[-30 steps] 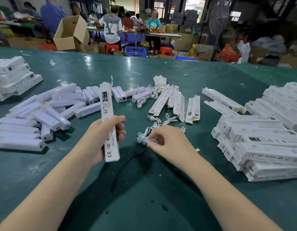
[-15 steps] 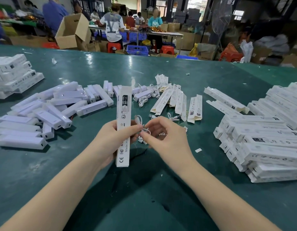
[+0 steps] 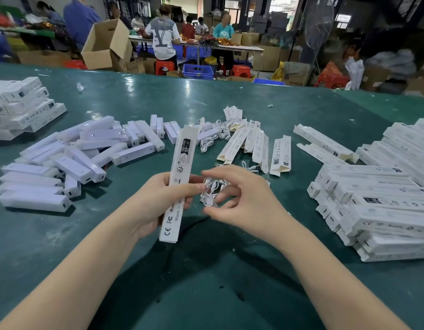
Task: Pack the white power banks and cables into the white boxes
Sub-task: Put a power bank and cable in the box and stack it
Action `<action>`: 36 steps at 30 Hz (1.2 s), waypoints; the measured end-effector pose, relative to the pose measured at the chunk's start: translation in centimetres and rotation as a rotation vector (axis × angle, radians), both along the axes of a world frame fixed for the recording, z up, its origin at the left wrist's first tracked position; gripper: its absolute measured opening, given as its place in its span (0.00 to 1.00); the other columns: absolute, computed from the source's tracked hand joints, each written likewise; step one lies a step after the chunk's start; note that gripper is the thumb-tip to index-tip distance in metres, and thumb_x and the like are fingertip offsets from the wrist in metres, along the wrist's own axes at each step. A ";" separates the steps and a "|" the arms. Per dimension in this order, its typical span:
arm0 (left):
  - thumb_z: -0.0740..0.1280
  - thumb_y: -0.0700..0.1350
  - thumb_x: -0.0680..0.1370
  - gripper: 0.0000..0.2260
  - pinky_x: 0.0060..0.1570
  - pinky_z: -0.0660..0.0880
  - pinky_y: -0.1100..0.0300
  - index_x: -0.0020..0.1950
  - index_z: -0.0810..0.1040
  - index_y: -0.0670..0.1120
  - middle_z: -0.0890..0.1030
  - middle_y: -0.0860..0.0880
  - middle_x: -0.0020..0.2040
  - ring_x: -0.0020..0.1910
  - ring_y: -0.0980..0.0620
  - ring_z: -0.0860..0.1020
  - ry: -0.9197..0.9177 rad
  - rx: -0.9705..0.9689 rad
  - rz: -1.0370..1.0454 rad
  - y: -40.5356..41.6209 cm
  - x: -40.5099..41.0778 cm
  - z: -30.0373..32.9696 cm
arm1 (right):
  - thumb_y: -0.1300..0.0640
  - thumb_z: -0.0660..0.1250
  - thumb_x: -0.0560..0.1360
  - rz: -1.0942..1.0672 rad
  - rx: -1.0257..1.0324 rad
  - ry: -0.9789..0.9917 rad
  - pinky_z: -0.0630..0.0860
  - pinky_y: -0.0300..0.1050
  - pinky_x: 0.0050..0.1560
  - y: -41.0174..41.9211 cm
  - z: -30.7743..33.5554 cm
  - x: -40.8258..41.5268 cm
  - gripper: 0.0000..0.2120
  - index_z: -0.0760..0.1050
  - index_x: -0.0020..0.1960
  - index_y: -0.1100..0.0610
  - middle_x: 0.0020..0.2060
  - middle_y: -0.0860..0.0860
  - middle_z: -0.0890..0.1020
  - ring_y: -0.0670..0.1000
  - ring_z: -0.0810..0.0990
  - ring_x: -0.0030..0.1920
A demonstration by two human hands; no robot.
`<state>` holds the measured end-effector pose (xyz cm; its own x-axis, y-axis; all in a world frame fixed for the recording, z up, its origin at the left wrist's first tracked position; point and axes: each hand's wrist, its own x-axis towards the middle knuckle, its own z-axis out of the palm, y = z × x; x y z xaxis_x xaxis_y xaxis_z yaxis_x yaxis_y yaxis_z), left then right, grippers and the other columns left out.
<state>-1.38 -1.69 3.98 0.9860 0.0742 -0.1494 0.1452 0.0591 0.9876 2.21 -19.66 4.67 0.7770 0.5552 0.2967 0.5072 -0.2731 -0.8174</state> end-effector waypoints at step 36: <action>0.68 0.45 0.75 0.09 0.42 0.75 0.52 0.53 0.79 0.55 0.78 0.56 0.44 0.45 0.50 0.76 -0.485 1.286 0.082 0.7 -0.2 -1.0 | 0.55 0.78 0.68 -0.146 0.101 0.176 0.68 0.27 0.29 -3.8 2.8 1.2 0.03 0.86 0.41 0.49 0.33 0.47 0.86 0.39 0.76 0.27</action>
